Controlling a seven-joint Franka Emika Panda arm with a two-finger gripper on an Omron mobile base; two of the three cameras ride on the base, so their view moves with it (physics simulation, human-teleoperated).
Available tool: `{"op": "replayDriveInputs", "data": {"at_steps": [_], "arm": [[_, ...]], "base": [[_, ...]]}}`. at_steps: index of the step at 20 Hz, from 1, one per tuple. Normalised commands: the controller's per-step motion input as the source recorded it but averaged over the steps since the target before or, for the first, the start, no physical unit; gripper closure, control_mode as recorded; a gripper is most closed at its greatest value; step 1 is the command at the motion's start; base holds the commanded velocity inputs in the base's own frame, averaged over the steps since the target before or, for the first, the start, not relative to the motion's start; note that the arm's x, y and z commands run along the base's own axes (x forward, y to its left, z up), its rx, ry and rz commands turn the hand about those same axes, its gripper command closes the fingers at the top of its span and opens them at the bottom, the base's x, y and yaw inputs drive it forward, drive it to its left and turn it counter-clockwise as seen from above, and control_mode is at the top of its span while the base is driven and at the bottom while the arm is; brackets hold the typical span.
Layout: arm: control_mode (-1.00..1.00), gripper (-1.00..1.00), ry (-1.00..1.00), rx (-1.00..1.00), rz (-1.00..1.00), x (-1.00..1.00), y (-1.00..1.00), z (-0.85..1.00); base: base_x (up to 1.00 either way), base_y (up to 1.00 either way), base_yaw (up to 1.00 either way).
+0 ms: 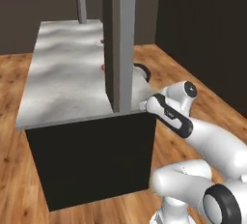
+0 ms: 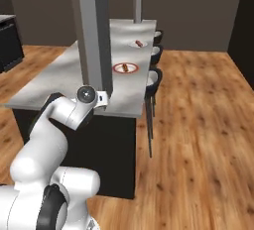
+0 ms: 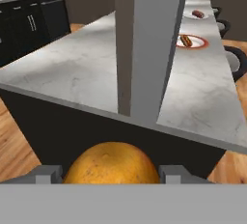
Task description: Pick up the mango and banana from the fridge and place one fruit on each plate on the dining counter.
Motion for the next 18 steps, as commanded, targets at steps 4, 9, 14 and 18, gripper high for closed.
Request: {"op": "replayDriveInputs", "data": {"at_steps": [4, 9, 14, 18], "arm": [[1.00, 1.00, 0.00, 0.00, 0.00, 0.00, 0.00, 0.00], [1.00, 1.00, 0.00, 0.00, 0.00, 0.00, 0.00, 0.00], [1.00, 1.00, 0.00, 0.00, 0.00, 0.00, 0.00, 0.00], [1.00, 1.00, 0.00, 0.00, 0.00, 0.00, 0.00, 0.00]], "base": [[0.26, -0.76, -0.01], [0.41, -0.73, 0.00], [0.60, -0.62, 0.00], [0.67, -0.45, 0.11]]}}
